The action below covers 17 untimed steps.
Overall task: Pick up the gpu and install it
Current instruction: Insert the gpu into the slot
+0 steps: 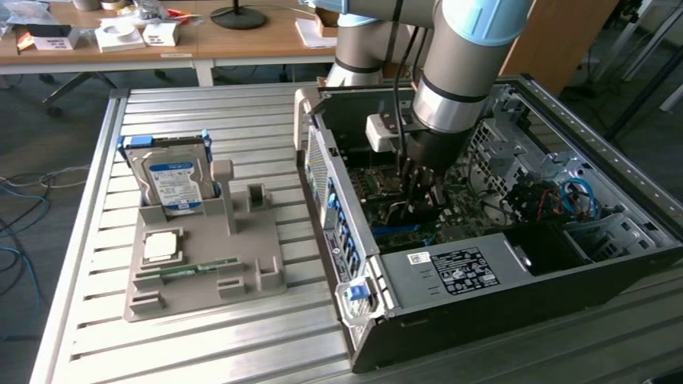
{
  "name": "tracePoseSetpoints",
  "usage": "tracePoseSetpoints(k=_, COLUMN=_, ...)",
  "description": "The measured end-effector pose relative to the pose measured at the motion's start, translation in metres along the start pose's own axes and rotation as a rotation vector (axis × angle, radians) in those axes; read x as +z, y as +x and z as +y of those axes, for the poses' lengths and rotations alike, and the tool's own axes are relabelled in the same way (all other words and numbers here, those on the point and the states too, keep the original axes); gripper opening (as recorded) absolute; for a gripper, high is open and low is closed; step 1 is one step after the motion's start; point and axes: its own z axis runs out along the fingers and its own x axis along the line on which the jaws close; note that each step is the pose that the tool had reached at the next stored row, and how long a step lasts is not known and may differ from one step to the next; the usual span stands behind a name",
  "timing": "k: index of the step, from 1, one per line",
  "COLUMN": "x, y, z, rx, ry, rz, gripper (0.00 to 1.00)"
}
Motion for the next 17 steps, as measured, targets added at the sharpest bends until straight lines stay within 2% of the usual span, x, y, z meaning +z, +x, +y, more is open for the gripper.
tracePoseSetpoints(k=17, x=0.0008, y=0.0000, z=-0.0005, rx=-0.002, ry=0.0000, rz=0.0000, gripper=0.27)
